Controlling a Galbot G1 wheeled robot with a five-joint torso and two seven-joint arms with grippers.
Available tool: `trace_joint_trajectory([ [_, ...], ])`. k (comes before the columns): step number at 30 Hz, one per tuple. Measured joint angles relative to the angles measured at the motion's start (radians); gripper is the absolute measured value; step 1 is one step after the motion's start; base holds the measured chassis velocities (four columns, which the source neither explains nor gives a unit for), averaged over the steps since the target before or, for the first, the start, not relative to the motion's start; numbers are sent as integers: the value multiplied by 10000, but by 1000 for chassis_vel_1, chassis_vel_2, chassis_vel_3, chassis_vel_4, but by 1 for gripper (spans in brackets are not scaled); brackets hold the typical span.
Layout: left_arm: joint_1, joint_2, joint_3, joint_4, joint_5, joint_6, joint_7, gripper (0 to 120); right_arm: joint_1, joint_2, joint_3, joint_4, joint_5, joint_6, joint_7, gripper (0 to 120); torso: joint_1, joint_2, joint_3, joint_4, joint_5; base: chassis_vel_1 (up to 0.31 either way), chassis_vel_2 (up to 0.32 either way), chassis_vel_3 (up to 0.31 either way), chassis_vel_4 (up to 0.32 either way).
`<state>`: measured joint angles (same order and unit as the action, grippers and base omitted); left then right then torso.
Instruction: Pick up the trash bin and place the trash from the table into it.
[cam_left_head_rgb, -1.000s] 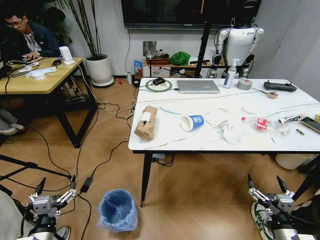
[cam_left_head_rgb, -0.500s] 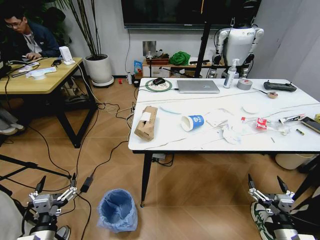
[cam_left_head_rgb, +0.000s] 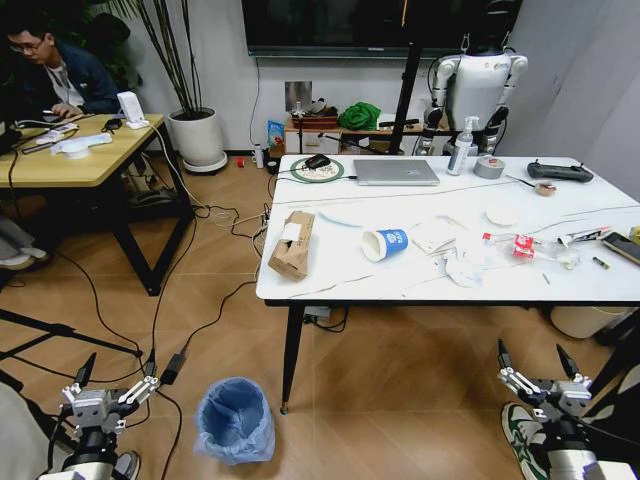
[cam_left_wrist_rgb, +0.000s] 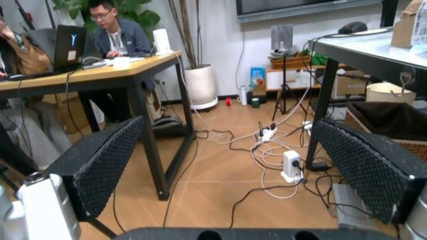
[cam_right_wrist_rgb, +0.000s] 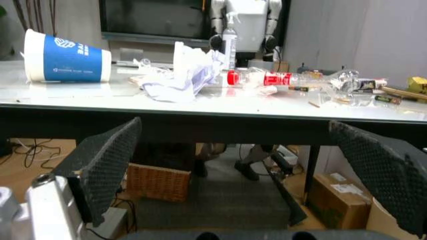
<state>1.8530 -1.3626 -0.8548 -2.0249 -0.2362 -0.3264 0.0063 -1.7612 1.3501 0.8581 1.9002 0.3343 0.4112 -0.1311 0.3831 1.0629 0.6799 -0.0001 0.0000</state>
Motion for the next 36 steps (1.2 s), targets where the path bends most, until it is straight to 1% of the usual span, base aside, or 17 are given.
trace_joint_trajectory([
  [3, -19, -29, 31, -11, 16, 49, -3, 100, 55, 38, -42, -59, 1, -2, -1, 100, -94, -223, -125, 0, 1, 0, 0, 0, 0],
  [4, -19, -29, 31, -11, 16, 49, -3, 100, 55, 38, -42, -59, 1, -2, -1, 100, -94, -223, -125, 0, 1, 0, 0, 0, 0],
  [11, -96, -54, 35, 48, 18, 91, -25, 100, 110, 68, -71, -101, -1, -19, -6, 100, -263, -594, -330, 0, 0, 0, 0, 0, 0],
  [16, -290, -80, 98, 148, 48, -174, -376, 100, 122, 74, -75, -135, -7, -33, -8, 100, -360, -831, -471, -2, 0, 0, 0, 0, 0],
  [20, -303, -66, 81, 147, 97, -198, -387, 100, 131, 74, -95, -162, -16, -45, -11, 100, -374, -870, -495, -1, 0, 0, 0, 0, 0],
  [29, -266, -322, 70, 71, 351, -470, -366, 100, 142, 67, -120, -215, -22, -52, -23, 100, -372, -863, -492, -1, 1, 0, 0, 0, 0],
  [36, -86, -513, -84, 35, 290, -559, -267, 100, 72, 39, -134, -220, -9, -25, -32, 100, -369, -857, -490, 0, 2, 0, 0, 0, 0],
])
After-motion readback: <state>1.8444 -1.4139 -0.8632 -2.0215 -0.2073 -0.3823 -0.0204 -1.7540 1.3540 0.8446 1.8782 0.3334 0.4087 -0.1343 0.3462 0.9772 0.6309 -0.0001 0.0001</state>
